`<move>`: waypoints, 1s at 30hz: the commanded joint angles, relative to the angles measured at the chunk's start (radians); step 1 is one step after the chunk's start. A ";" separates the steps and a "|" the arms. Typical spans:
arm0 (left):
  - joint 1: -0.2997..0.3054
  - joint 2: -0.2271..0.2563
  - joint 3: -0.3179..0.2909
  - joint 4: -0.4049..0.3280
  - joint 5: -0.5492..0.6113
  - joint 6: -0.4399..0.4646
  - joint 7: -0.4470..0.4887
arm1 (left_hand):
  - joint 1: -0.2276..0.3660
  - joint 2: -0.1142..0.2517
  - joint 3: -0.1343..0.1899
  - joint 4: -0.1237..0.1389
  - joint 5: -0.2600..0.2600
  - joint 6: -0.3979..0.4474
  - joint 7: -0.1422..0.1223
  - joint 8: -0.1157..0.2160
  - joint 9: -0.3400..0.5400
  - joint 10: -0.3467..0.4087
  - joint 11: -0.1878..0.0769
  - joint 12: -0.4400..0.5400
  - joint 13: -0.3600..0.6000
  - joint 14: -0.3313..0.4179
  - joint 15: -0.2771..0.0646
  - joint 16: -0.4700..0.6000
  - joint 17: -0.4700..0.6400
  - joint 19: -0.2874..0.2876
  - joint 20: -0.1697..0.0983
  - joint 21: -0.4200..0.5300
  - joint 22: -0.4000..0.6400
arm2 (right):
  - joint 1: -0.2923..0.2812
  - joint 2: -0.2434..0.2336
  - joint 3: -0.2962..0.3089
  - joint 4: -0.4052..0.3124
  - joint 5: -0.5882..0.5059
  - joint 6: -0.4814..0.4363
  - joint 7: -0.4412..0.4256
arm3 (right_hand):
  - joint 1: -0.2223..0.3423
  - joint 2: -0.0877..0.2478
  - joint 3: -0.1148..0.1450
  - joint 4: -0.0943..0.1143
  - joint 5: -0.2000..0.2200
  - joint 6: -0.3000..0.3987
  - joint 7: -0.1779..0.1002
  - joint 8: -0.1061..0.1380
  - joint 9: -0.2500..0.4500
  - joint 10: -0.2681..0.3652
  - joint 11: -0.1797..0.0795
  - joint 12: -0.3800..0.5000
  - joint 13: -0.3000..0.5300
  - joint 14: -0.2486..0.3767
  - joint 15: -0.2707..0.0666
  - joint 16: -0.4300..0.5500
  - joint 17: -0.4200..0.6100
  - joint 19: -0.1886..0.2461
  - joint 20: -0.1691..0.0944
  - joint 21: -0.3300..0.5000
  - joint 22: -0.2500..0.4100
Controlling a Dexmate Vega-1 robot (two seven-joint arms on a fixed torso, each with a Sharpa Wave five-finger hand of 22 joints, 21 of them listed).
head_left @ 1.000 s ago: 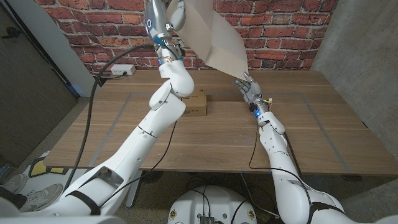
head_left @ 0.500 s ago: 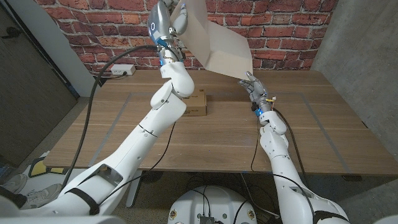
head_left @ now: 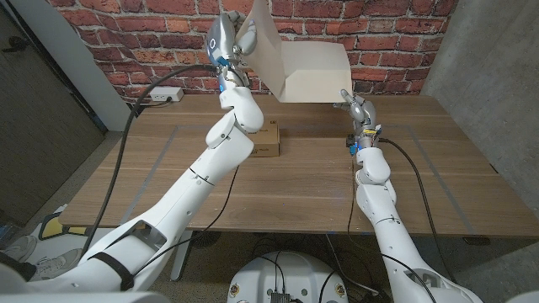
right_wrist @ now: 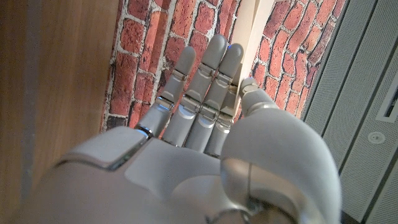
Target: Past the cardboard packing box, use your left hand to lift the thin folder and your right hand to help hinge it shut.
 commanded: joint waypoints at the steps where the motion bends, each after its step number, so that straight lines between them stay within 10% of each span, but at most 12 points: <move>1: 0.006 0.008 0.011 -0.009 -0.047 0.054 -0.039 | -0.003 0.002 0.012 0.001 0.004 0.070 0.061 -0.003 0.006 0.036 -0.047 -0.002 -0.003 0.000 -0.001 -0.016 -0.023 -0.002 -0.118 0.006 0.000 | -0.053 -0.095 -0.112 -0.111 -0.219 0.063 -0.328 | 0.017 0.000 0.007 0.001 0.000 0.012 0.000 0.005 0.003 0.009 0.001 0.005 0.007 0.009 -0.014 -0.006 0.004 -0.005 -0.063 0.009 0.003; 30: -0.013 0.034 -0.038 -0.037 -0.349 0.175 -0.213 | -0.014 0.002 0.030 0.007 -0.004 0.056 0.060 -0.010 0.014 0.021 -0.034 -0.008 -0.015 -0.006 -0.001 -0.066 -0.070 -0.022 -0.117 0.014 -0.003 | -0.120 -0.216 -0.243 -0.339 -0.639 -0.035 -0.752 | 0.027 -0.017 0.017 0.006 -0.002 0.028 -0.008 0.010 0.003 0.015 -0.003 0.013 0.034 -0.005 -0.014 -0.035 -0.002 -0.022 -0.071 0.045 0.005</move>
